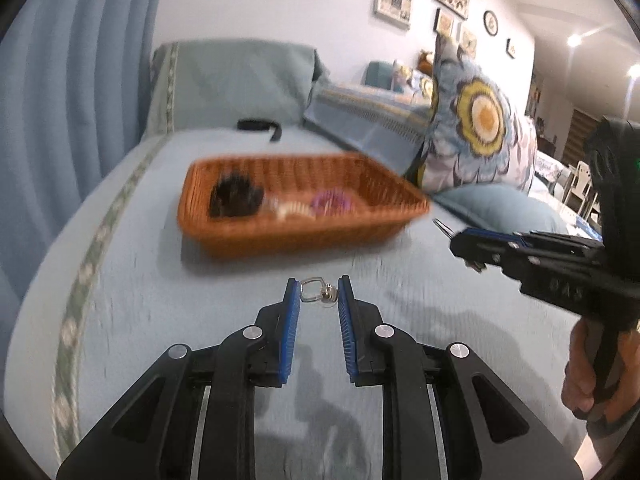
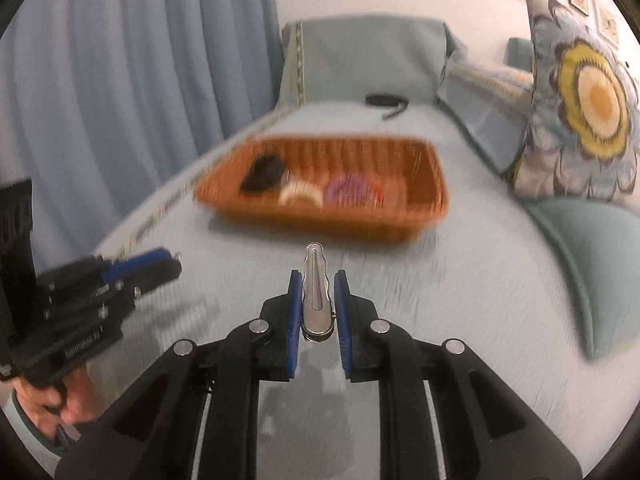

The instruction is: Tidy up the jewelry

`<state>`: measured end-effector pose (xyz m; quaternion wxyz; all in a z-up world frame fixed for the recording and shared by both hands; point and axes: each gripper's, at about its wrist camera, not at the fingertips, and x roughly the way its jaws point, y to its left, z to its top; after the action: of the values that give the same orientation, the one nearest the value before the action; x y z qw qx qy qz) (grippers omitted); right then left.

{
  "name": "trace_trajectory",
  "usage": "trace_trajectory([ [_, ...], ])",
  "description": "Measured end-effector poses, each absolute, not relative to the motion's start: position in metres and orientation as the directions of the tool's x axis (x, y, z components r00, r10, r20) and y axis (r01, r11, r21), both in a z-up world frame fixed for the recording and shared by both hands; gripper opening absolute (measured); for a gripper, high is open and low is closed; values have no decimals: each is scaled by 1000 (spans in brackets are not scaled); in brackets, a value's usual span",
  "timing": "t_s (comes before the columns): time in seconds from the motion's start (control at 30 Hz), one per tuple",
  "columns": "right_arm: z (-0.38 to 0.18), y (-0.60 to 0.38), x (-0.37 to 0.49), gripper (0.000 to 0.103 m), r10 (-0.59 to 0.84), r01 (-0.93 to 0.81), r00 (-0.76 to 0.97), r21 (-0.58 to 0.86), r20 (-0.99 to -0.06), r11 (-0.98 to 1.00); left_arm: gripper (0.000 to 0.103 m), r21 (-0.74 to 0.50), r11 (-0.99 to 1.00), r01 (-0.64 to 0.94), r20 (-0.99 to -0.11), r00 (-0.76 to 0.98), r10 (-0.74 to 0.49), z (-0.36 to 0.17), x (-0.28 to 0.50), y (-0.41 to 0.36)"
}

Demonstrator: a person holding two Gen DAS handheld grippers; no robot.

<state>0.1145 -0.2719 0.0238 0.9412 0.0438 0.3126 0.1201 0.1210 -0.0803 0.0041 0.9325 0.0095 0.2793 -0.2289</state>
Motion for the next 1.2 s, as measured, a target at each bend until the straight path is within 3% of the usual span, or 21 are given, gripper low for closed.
trace_trajectory([
  [0.27, 47, -277, 222, 14, 286, -189, 769, 224, -572, 956, 18, -119, 885, 450, -477, 755, -449, 38, 202, -105],
  [0.57, -5, -277, 320, 14, 297, -117, 636, 292, -712, 949, 18, -202, 883, 423, -562, 688, -458, 7, 287, -119],
  [0.73, -17, -284, 329, 15, 287, -72, 624, 312, -726, 947, 19, -197, 884, 423, -589, 670, -452, -4, 300, -127],
  [0.8, -14, -287, 327, 16, 304, -73, 623, 334, -720, 940, 25, -210, 884, 417, -590, 667, -455, -5, 301, -125],
  [0.93, -4, -292, 315, 36, 292, -80, 652, 320, -700, 944, 30, -228, 876, 425, -570, 672, -474, 1, 292, -117],
  [0.97, 0, -294, 308, 39, 292, -84, 662, 319, -690, 944, 38, -231, 875, 425, -565, 674, -476, 4, 288, -115],
  [1.0, 3, -295, 303, 41, 296, -89, 668, 322, -683, 943, 43, -234, 875, 423, -553, 683, -478, 7, 282, -110],
  [1.13, 16, -296, 266, 41, 305, -126, 699, 308, -647, 943, 44, -220, 878, 426, -508, 718, -476, 23, 251, -95],
  [1.2, 21, -292, 241, 45, 297, -146, 719, 281, -629, 949, 52, -209, 884, 419, -478, 745, -466, 30, 228, -85],
])
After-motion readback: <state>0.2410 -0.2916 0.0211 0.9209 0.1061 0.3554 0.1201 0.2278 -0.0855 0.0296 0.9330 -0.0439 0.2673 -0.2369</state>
